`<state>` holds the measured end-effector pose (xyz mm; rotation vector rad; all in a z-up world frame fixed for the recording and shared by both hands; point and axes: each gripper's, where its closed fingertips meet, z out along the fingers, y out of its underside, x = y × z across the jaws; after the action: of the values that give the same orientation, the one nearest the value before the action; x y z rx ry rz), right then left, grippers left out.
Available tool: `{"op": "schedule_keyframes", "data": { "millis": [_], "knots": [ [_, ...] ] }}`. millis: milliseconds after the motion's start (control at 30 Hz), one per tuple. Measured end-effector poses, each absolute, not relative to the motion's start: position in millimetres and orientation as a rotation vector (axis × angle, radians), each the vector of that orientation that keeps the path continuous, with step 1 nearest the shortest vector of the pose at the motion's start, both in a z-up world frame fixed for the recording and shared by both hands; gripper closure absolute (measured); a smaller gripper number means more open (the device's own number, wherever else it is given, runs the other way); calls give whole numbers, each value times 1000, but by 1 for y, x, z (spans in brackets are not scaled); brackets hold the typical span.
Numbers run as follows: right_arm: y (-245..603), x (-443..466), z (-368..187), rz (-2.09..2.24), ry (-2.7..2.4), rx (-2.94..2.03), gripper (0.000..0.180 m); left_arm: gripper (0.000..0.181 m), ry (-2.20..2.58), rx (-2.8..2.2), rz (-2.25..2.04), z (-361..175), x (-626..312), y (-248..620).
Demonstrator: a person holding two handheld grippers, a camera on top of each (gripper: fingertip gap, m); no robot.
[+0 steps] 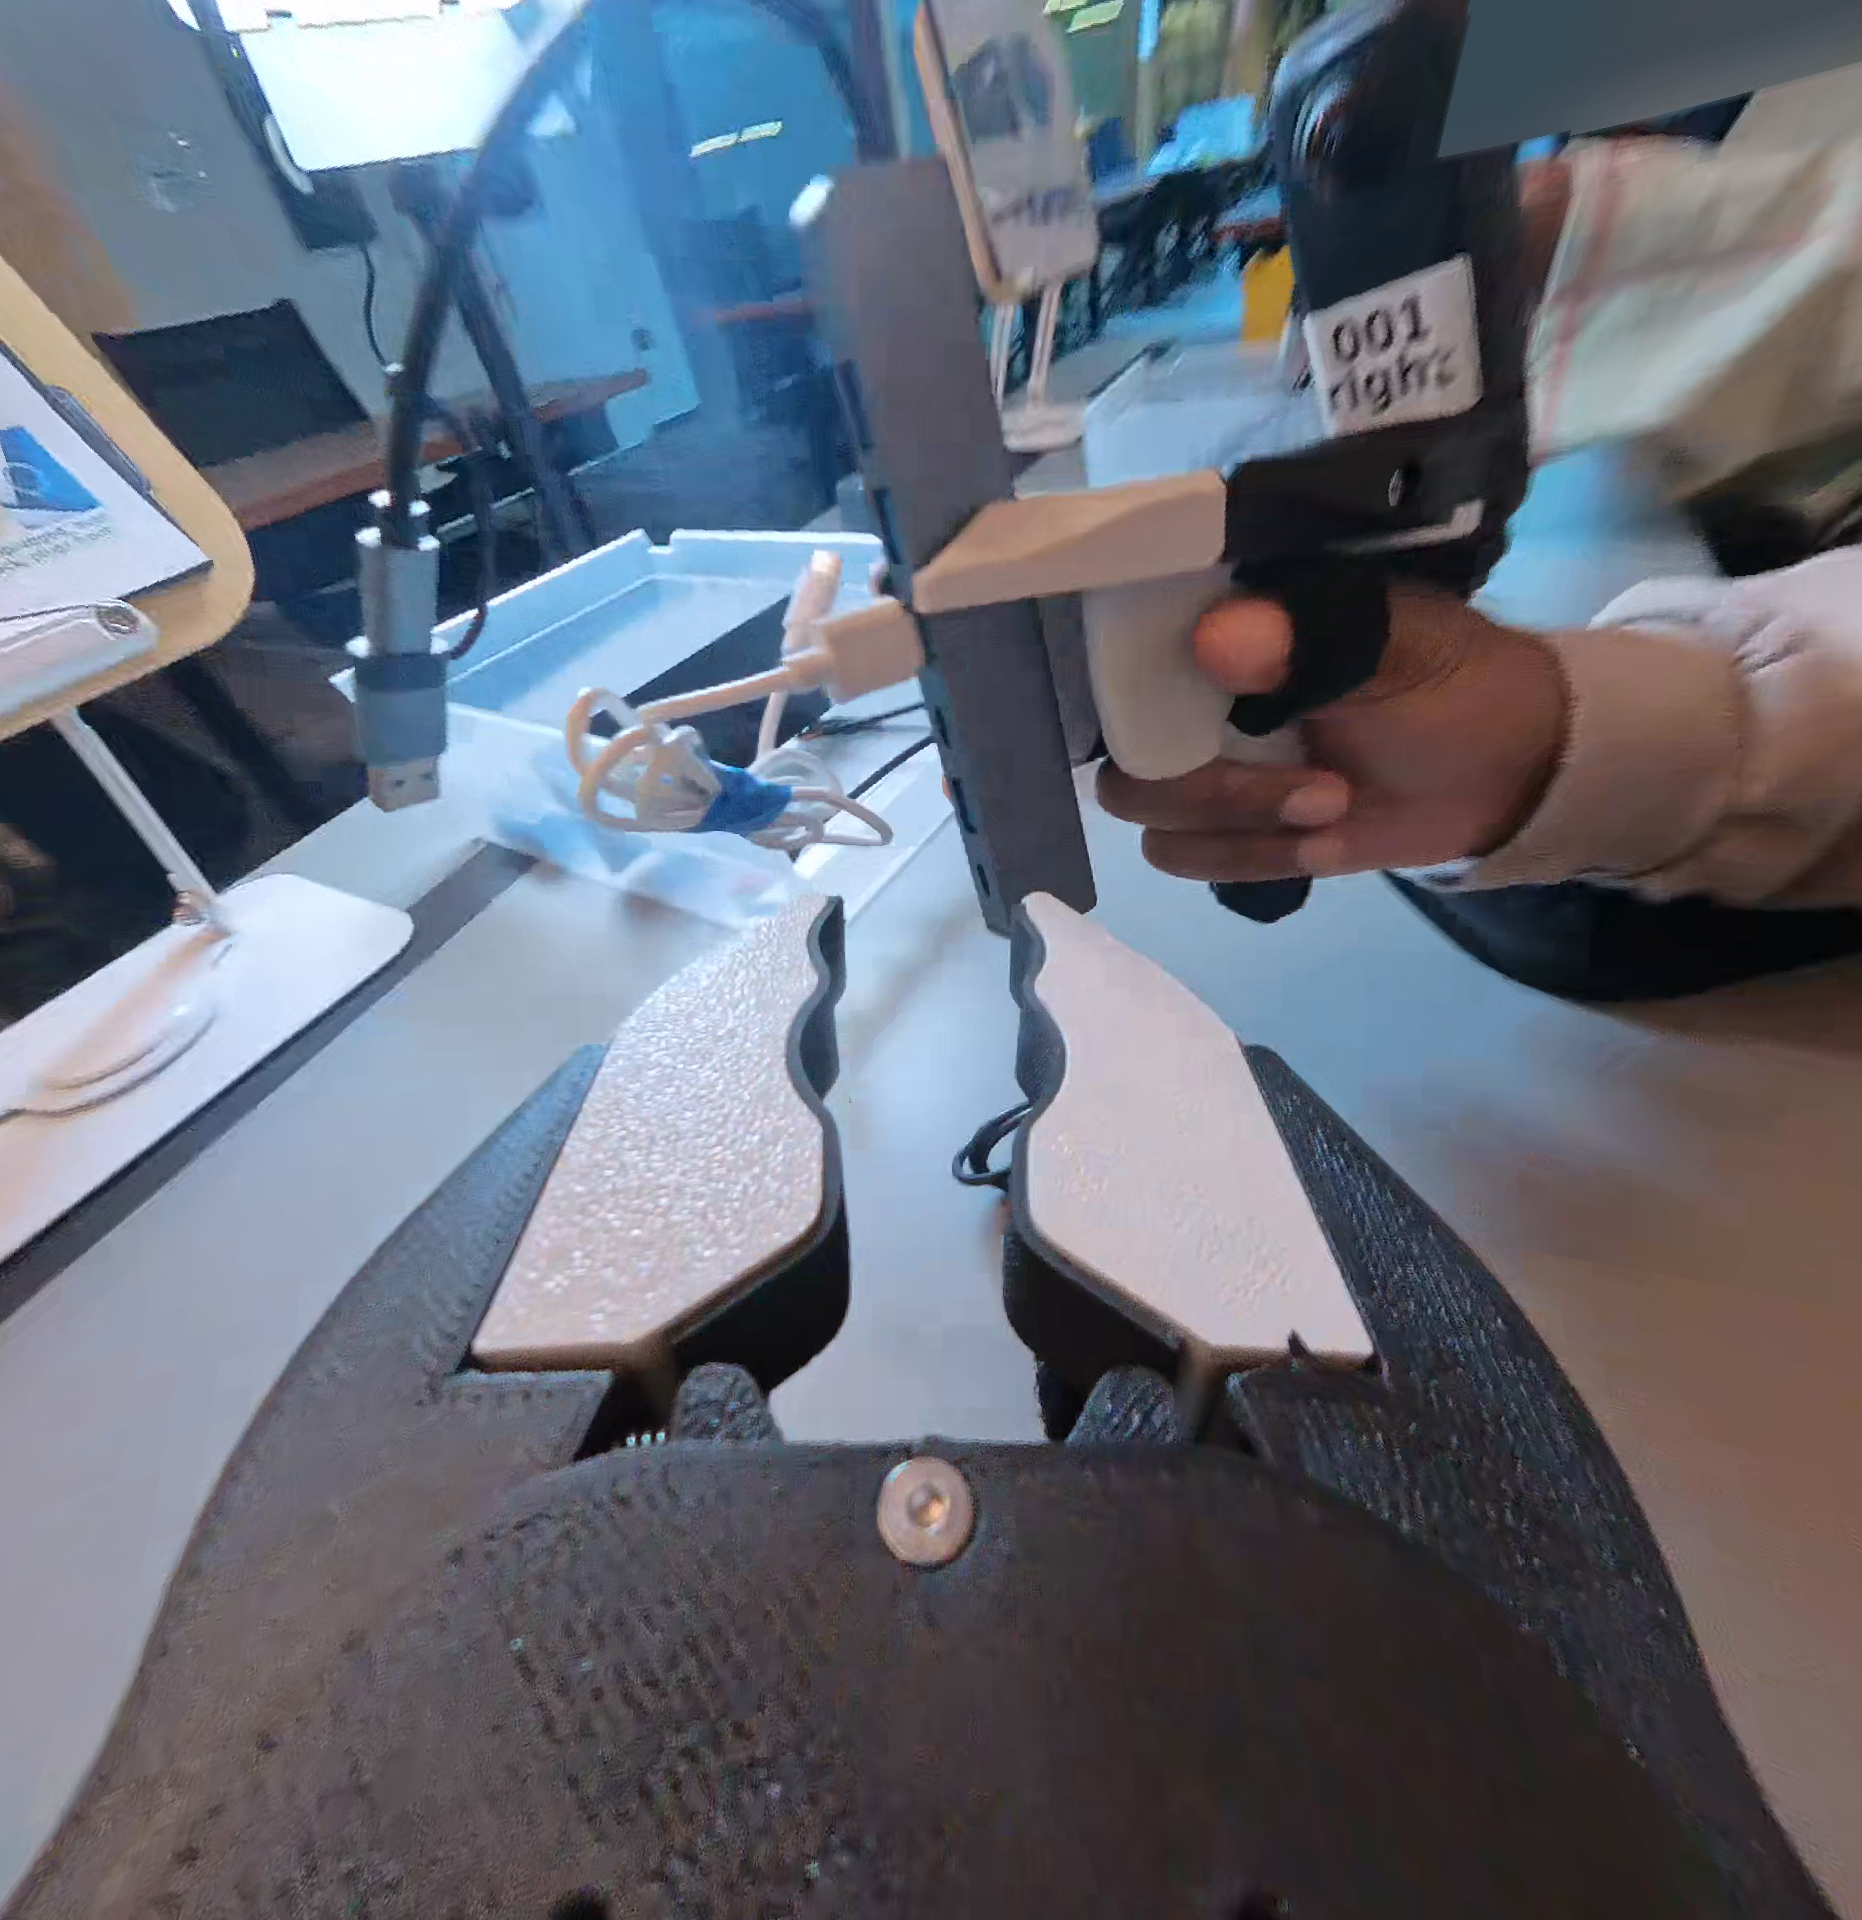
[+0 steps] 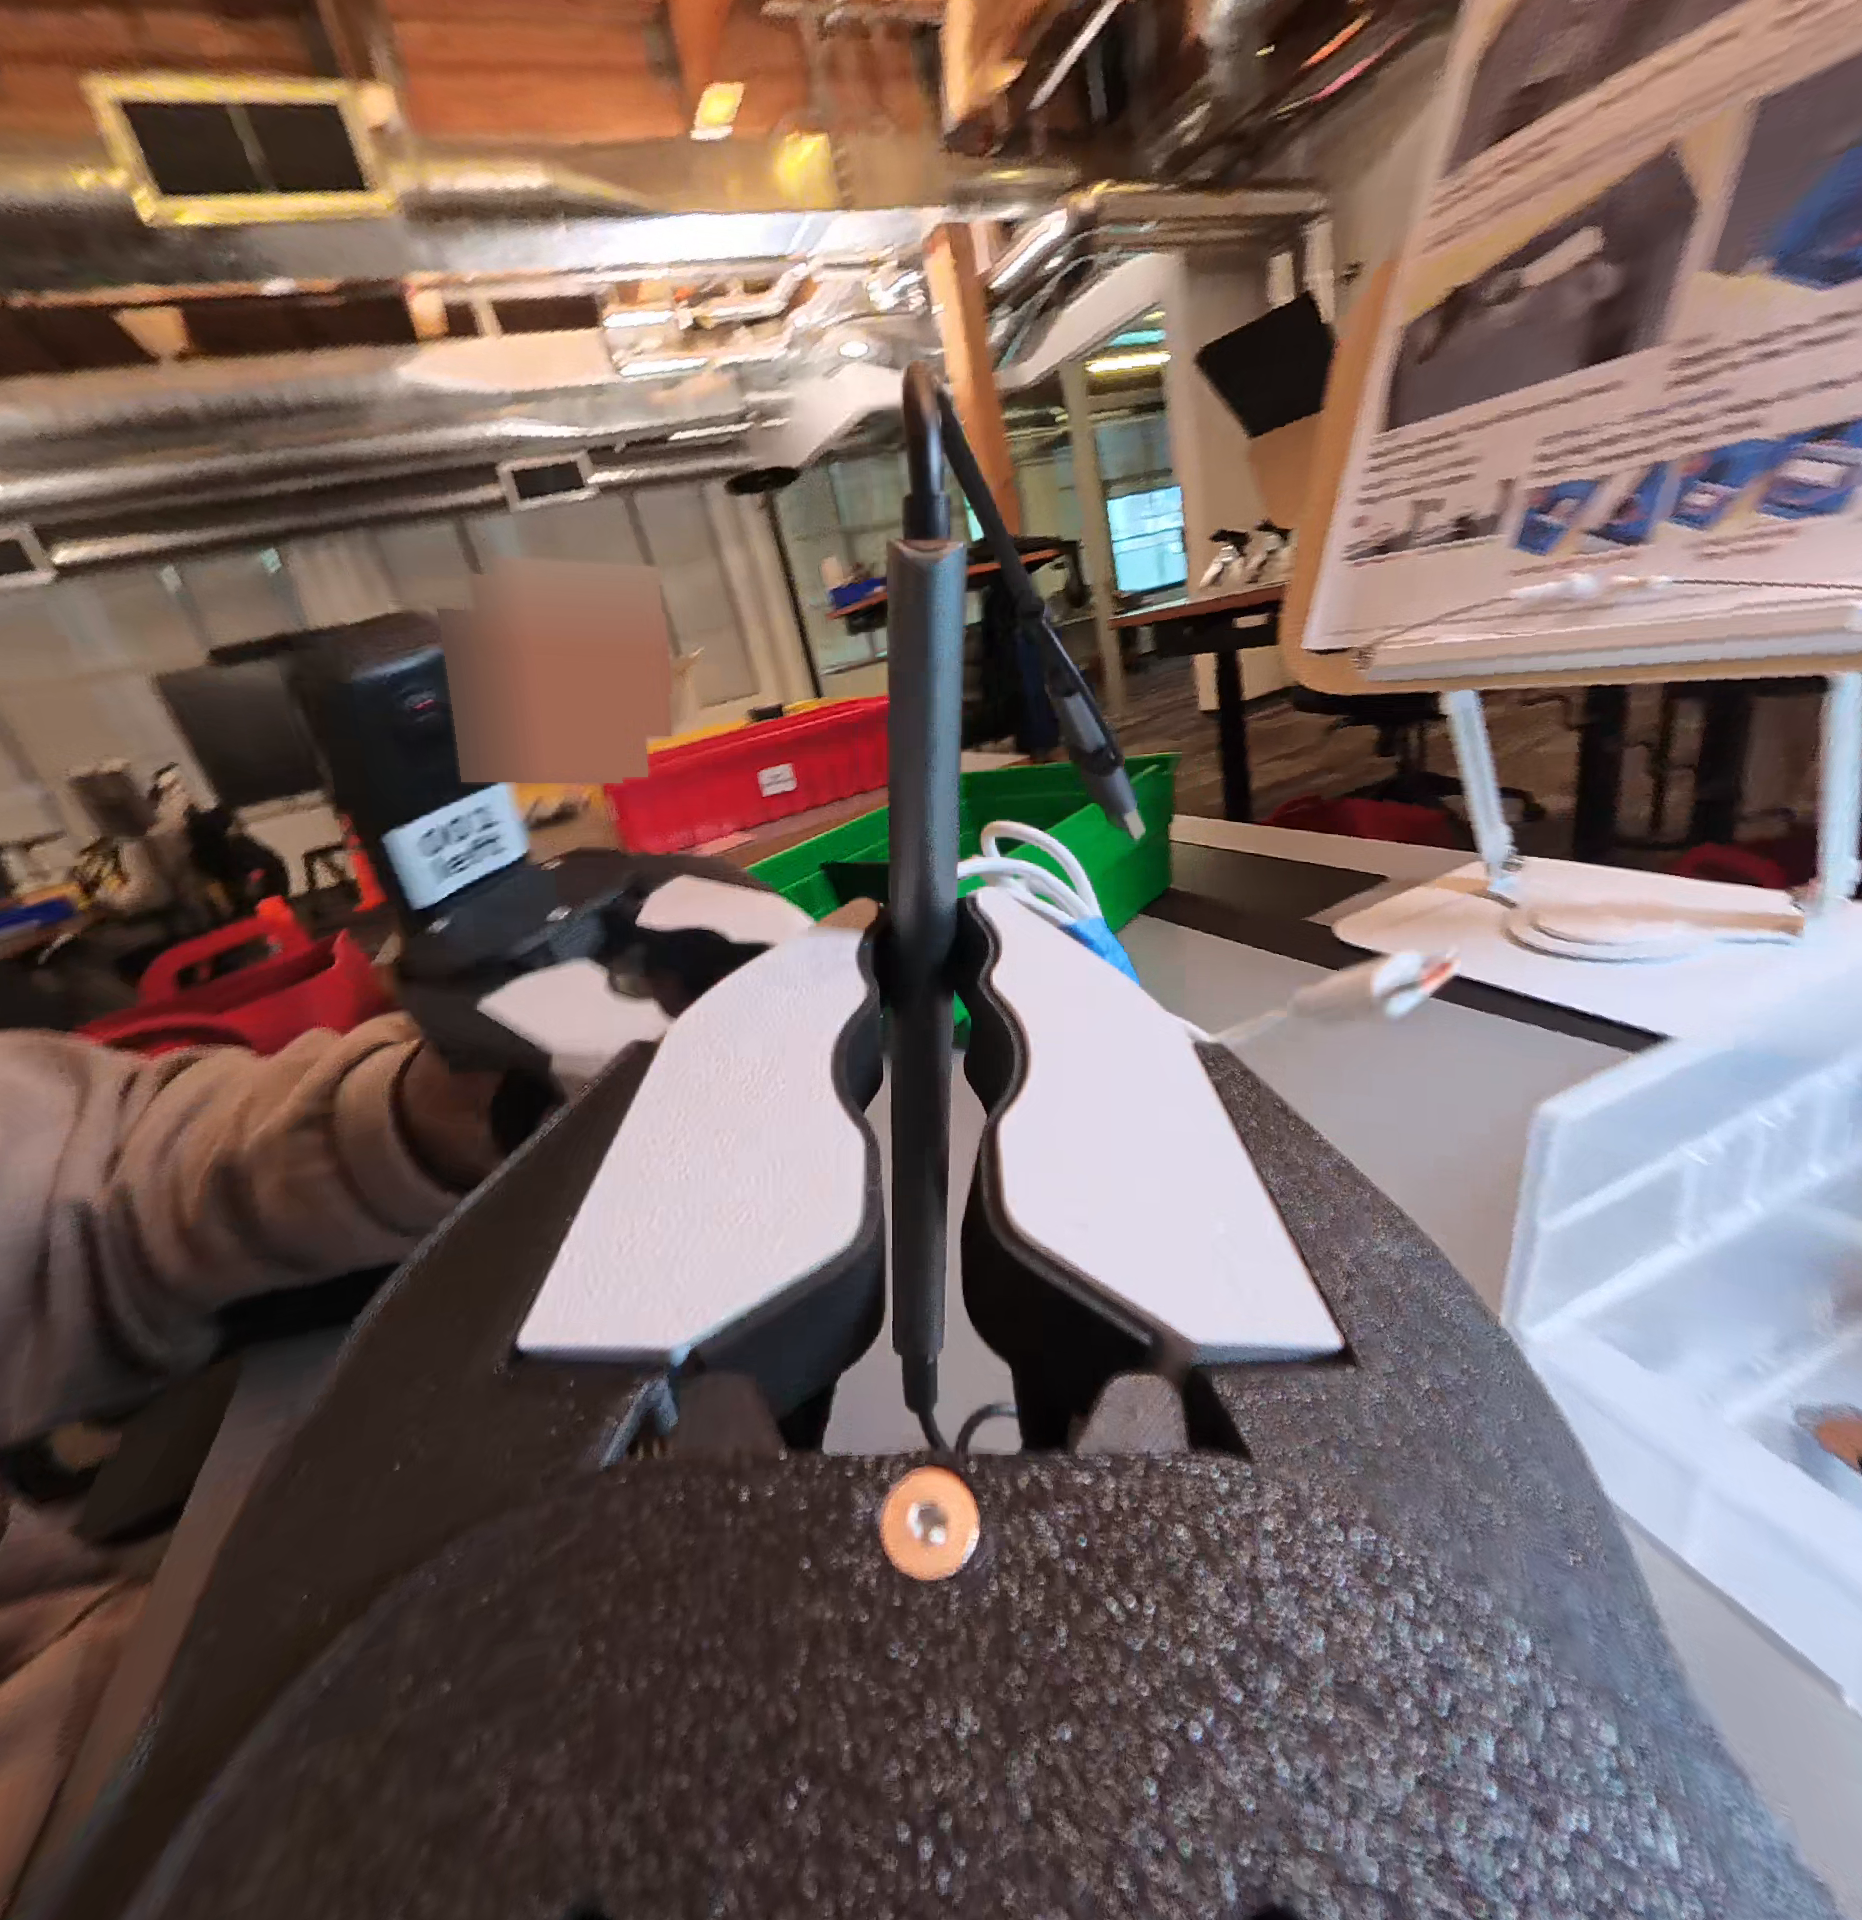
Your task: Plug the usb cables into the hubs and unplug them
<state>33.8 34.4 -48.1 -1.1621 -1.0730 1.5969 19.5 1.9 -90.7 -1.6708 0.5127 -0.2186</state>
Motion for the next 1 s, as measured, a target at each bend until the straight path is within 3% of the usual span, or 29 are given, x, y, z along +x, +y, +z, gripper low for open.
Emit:
{"op": "schedule_keyframes", "data": {
  "millis": [367, 633, 667, 733, 800, 1000],
  "knots": [
    [46, 21, -58, 1453, -891, -1327, 168, 143, 616, -1719, 137, -109, 27, 37],
    [52, 18, -59, 1412, -879, -1317, 168, 144, 574, -1760, 48, -124, 34, 39],
    [51, 18, -58, 1410, -883, -1299, 168, 148, 555, -1770, 2, -124, 33, 38],
    [48, 19, -55, 1430, -876, -1278, 167, 180, 530, -1767, -60, -122, 29, 36],
    [45, 20, -54, 1447, -891, -1273, 168, 180, 517, -1755, -44, -119, 19, 35],
    [41, 18, -58, 1462, -912, -1273, 168, 146, 528, -1781, -152, -122, 27, 29]
  ]
}}
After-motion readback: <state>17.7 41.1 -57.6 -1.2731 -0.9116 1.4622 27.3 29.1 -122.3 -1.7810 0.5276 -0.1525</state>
